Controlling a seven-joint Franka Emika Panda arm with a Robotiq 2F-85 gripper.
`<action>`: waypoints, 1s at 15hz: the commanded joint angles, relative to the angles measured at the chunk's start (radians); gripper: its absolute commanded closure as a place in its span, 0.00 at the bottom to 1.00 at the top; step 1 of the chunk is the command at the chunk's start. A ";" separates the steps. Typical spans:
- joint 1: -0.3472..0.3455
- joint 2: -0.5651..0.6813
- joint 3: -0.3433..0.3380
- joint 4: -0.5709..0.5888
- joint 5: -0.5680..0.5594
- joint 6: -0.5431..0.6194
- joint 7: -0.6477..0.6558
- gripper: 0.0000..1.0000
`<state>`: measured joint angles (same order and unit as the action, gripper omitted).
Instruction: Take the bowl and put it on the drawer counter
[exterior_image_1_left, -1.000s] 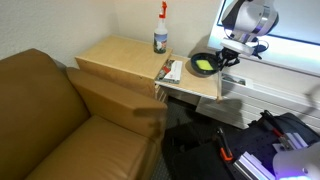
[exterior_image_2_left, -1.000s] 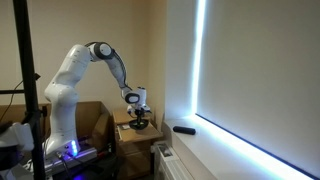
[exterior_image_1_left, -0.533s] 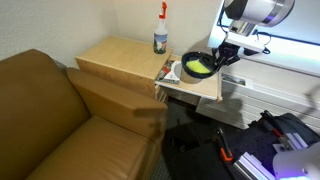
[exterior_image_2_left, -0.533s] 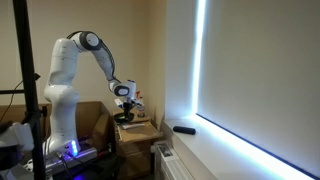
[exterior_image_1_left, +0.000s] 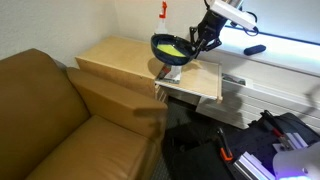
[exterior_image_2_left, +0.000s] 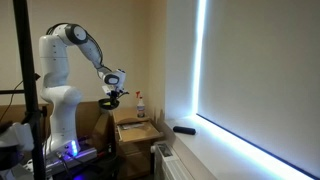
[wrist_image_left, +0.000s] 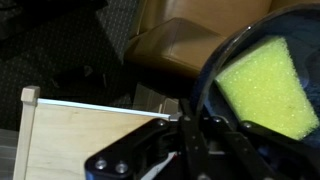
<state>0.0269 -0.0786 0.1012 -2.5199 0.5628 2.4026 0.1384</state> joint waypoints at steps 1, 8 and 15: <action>0.021 0.036 -0.011 0.016 -0.029 0.033 0.025 0.98; 0.188 0.216 0.069 0.083 -0.465 0.346 0.538 0.98; 0.305 0.322 0.050 0.274 -0.469 0.365 0.855 0.98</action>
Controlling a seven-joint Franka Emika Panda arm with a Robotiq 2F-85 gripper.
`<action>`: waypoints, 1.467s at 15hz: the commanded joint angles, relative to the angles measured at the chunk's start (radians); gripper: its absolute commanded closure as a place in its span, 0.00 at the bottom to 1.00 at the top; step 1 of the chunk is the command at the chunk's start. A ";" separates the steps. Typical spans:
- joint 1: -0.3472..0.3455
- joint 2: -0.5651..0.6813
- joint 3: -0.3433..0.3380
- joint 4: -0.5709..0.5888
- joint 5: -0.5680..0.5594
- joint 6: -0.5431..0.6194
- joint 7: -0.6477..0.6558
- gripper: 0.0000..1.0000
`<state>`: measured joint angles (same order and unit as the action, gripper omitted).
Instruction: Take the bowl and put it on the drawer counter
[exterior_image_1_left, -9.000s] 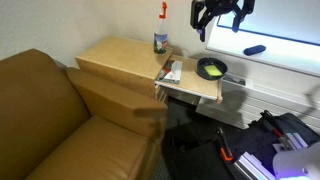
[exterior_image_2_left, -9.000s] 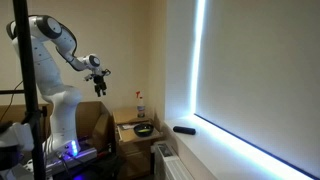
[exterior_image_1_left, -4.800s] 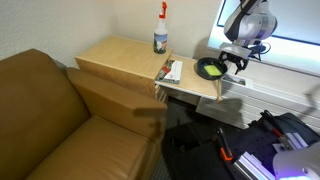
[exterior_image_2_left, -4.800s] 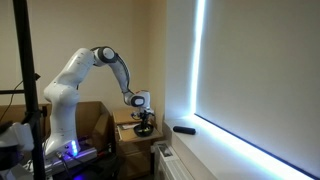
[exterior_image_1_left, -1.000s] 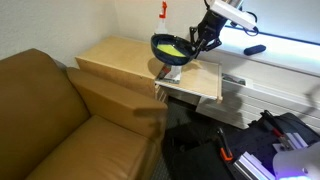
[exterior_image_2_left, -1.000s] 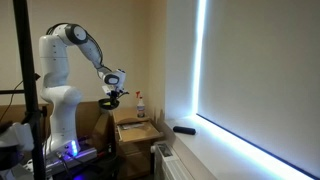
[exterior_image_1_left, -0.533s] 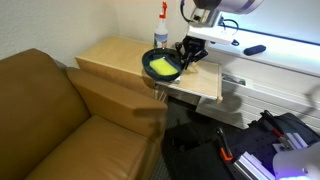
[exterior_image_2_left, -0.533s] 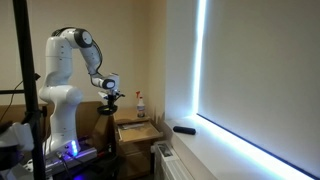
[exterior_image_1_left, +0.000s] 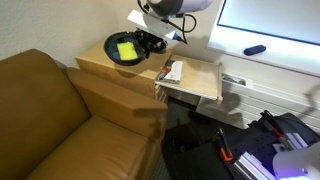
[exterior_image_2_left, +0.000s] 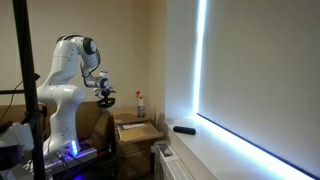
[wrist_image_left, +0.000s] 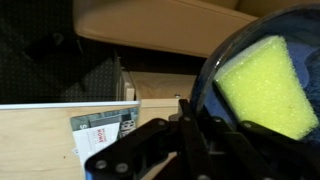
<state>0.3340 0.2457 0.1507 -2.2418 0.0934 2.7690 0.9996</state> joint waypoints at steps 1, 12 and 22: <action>0.001 0.009 0.003 0.021 0.009 -0.003 -0.004 0.92; -0.230 0.206 -0.032 0.147 0.218 0.052 -0.105 0.98; -0.132 0.345 -0.019 0.177 0.275 0.028 -0.140 0.92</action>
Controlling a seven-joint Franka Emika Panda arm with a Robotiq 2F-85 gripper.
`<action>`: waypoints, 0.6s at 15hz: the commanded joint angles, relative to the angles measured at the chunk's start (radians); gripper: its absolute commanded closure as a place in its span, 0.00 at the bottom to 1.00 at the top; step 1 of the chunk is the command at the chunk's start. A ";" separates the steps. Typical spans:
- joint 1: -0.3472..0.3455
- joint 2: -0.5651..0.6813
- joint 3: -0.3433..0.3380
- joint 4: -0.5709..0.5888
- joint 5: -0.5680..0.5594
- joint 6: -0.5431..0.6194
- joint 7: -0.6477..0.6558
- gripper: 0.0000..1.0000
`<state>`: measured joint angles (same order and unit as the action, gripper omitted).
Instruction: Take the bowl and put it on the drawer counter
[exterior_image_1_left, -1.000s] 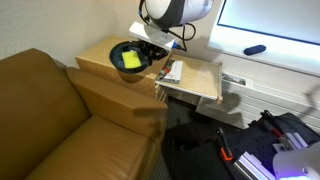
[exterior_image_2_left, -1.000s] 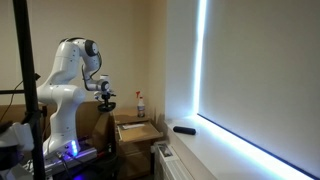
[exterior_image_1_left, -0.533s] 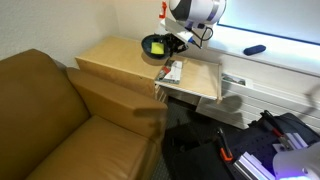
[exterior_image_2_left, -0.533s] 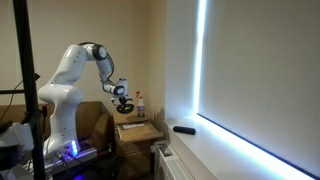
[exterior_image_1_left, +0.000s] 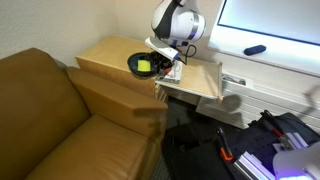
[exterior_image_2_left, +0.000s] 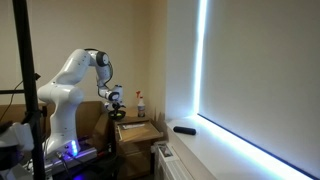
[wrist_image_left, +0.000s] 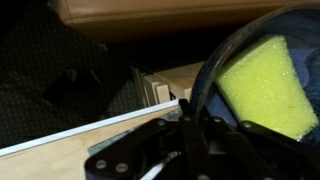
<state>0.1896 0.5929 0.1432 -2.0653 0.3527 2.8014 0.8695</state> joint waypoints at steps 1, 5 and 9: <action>0.010 0.001 -0.019 0.013 0.014 -0.006 -0.011 0.92; -0.003 0.088 0.007 0.078 0.052 0.014 -0.014 0.98; 0.108 0.154 -0.021 0.093 0.030 0.131 0.071 0.98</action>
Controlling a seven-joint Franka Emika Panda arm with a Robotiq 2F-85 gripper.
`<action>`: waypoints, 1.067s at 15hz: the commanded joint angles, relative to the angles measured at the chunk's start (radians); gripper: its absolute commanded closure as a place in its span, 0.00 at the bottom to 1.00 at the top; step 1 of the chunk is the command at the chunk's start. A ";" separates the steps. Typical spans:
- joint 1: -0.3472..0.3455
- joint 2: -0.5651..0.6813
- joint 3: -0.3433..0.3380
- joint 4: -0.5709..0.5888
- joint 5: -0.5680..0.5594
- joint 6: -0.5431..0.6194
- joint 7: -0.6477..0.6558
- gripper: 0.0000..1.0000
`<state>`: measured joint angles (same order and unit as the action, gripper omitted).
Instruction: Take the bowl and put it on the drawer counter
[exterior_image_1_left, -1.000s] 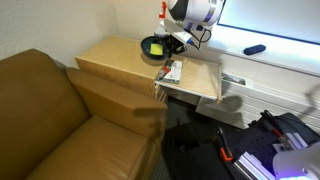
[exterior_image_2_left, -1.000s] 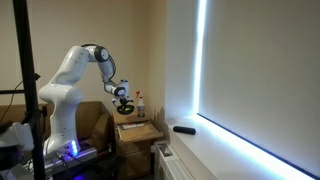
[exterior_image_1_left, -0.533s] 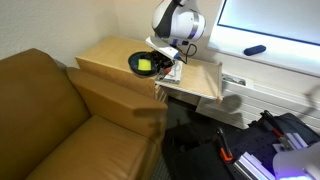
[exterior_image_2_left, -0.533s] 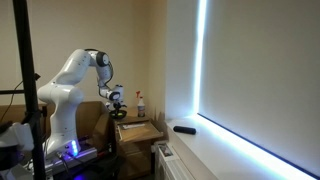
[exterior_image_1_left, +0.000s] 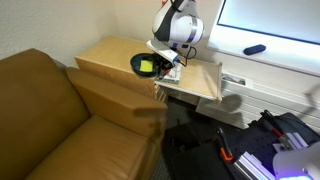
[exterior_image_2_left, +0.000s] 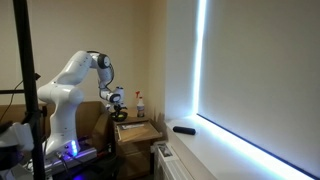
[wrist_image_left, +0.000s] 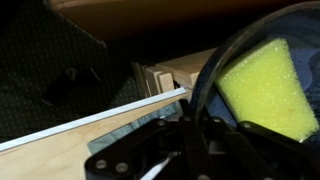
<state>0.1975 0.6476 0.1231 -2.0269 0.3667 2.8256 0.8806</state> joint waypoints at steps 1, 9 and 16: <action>0.120 0.105 0.003 0.059 0.018 0.121 0.083 0.98; 0.434 0.163 -0.170 0.127 -0.004 0.249 0.399 0.98; 0.043 0.045 0.034 0.109 0.041 0.244 0.291 0.98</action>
<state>0.3568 0.7341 0.0661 -1.9191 0.3714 3.0628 1.2227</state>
